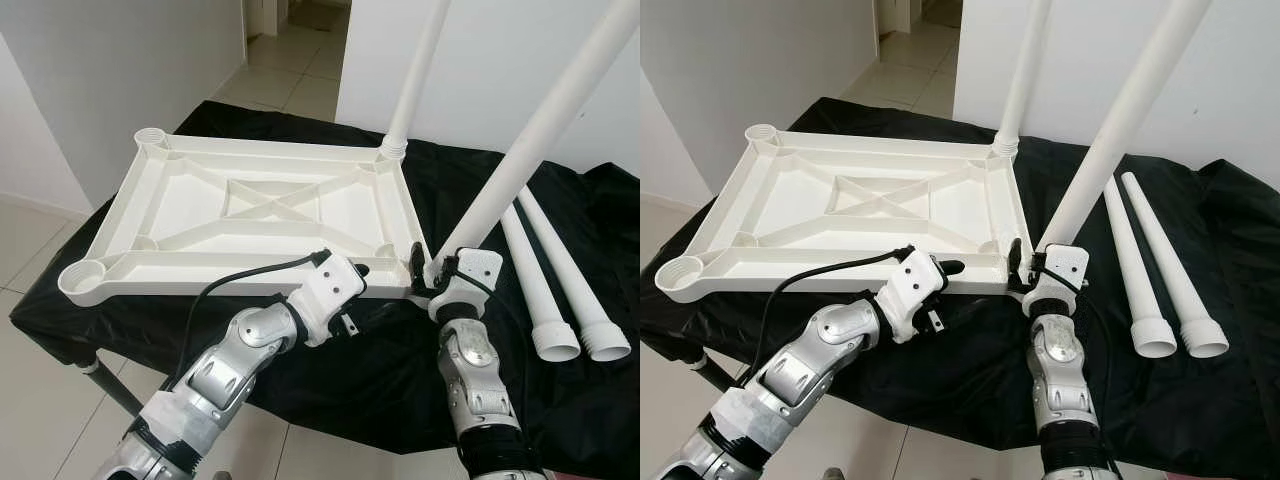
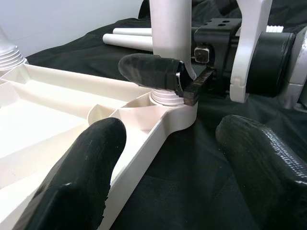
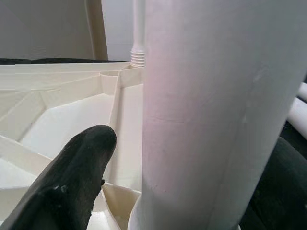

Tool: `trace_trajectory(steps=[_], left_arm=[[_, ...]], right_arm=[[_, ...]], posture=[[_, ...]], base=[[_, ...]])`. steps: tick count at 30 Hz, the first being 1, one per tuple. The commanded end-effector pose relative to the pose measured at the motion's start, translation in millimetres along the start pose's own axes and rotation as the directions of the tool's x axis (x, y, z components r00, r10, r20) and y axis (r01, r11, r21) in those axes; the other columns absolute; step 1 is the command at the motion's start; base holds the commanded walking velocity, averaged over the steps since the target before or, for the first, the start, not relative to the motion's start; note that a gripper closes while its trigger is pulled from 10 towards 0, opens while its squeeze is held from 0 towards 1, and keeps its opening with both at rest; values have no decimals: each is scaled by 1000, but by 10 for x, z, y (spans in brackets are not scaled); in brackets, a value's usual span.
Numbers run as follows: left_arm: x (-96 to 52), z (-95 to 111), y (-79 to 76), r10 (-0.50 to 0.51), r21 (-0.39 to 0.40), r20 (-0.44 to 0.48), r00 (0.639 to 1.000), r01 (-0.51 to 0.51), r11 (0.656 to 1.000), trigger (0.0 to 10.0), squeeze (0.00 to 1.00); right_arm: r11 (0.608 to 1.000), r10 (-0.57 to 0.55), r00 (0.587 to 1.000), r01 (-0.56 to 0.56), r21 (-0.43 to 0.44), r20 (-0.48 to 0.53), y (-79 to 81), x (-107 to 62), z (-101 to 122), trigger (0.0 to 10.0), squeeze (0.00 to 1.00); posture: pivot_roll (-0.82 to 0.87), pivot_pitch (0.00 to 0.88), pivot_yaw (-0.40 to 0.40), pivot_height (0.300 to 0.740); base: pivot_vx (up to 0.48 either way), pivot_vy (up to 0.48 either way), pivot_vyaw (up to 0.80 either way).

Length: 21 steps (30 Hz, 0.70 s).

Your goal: Building children table

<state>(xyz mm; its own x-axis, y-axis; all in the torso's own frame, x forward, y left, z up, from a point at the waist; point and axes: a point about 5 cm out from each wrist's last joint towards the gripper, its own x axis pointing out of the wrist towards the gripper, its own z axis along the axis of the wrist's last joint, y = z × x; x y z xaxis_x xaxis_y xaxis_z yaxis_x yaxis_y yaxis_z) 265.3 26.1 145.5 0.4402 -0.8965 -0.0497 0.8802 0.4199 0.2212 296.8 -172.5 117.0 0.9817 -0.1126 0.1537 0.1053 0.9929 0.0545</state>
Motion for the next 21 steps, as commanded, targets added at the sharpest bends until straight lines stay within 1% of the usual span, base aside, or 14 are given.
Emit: trace_trajectory(steps=[1, 2, 4, 7, 9, 11, 13, 18, 20, 21], left_arm=[[-1, 3, -60, -78, 5, -7, 997, 78, 997, 10000, 0], [-1, 3, -60, -78, 5, -7, 997, 78, 997, 10000, 0], [-1, 4, -62, -79, 4, -6, 997, 79, 997, 10000, 0], [-1, 4, -63, -80, 4, -7, 997, 80, 997, 10000, 0], [-9, 0, -72, -82, 4, -10, 997, 82, 997, 10000, 0], [-17, -5, -77, -84, 4, -14, 996, 84, 996, 10000, 0], [-17, -5, -77, -84, 4, -14, 996, 84, 996, 10000, 0], [-27, -6, -74, -89, 4, -18, 996, 89, 996, 10000, 0], [-27, -6, -74, -89, 4, -18, 996, 89, 996, 10000, 0], [-26, -6, -76, -92, 6, -19, 996, 92, 996, 10000, 0]], right_arm=[[997, 76, 997, -77, 11, 28, -49, 66, 82, 10000, 0], [997, 76, 997, -77, 11, 28, -49, 66, 82, 10000, 0], [987, 157, 987, -158, 4, 28, -61, 105, 109, 10000, 0], [984, 176, 984, -176, -11, 27, -95, 126, 118, 10000, 0], [979, 201, 979, -201, -33, 13, -189, 168, 115, 10000, 0], [970, 238, 971, -238, -48, -1, -238, 181, 103, 10000, 0], [970, 238, 971, -238, -48, -1, -238, 181, 103, 10000, 0], [919, 388, 920, -391, -51, -60, -213, 152, 11, 10000, 0], [919, 388, 920, -391, -51, -60, -213, 152, 11, 10000, 0], [911, 406, 911, -410, -52, -70, -217, 158, -1, 9647, 0]], posture=[[-23, 0, -86, 740], [-23, 0, -86, 740], [-24, 0, -85, 740], [-24, 0, -85, 740], [-22, 0, -85, 740], [-16, 0, -85, 740], [-16, 0, -85, 740], [-20, 0, -75, 740], [-20, 0, -75, 740], [-20, 0, -75, 740]], base=[[0, 0, 0], [0, 0, 0], [0, 0, 0], [0, 0, 0], [0, 0, 0], [0, 0, 0], [0, 0, 0], [0, 0, 0], [0, 0, 0], [0, 0, 0]])
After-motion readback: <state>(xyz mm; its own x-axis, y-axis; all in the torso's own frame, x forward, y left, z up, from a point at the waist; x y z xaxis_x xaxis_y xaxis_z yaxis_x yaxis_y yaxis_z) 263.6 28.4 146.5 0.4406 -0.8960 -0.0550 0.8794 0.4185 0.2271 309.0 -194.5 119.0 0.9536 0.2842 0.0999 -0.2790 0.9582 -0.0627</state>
